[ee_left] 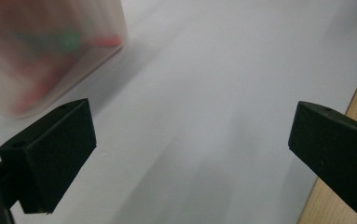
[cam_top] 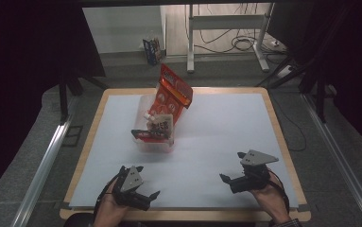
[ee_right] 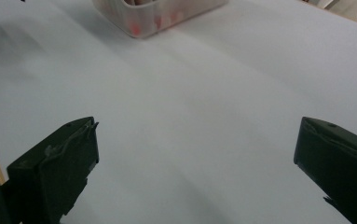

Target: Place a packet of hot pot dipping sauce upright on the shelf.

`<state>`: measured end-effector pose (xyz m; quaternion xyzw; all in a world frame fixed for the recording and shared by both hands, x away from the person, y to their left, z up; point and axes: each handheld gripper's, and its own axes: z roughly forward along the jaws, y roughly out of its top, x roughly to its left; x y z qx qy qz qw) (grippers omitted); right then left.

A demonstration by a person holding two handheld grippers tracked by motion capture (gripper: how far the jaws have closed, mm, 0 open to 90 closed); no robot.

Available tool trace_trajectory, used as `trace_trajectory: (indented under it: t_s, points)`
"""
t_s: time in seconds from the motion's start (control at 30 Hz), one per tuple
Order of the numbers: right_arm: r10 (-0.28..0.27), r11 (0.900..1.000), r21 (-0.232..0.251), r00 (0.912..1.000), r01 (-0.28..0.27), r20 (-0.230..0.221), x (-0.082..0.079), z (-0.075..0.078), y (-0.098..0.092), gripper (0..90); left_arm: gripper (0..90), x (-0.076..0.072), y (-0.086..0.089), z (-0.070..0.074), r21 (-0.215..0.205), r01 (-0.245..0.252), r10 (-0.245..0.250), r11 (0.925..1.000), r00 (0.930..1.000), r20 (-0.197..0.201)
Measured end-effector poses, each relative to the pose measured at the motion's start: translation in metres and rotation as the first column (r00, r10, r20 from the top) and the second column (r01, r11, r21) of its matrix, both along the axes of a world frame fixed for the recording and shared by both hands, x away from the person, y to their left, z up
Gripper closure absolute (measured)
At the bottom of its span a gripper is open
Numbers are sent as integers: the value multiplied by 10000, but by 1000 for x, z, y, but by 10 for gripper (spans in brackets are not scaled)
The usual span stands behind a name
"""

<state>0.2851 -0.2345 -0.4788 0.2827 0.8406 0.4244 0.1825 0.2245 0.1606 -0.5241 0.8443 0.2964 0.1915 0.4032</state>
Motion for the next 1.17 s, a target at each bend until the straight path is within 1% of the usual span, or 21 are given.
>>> trace_trajectory:
  t_s: [0.3,0.5,0.67,0.83,0.9,1.17]
  points:
    - [-363,9993,15,9993,363,-2,-5,-4,-15,0,6,0,0,0,23,18,-18,10000,10000,23]
    - [-635,9980,-45,9978,635,-179,-8,-8,-25,0,6,0,-1,-1,78,30,-30,10000,10000,19]
    - [-864,9960,-281,9956,854,-362,-10,-14,-32,0,6,0,-1,-1,118,48,-48,9999,10000,0]
    - [-1026,9937,-510,9926,994,-646,-11,-20,-36,0,6,0,-2,-2,193,65,-65,9998,10000,8]
    - [-1061,9933,-533,9922,1027,-650,-11,-21,-37,0,6,0,-2,-2,224,84,-84,9997,10000,5]
    - [-1117,9934,-360,9910,1093,-735,-10,-22,-38,0,5,0,-3,-2,271,120,-121,9996,9999,39]
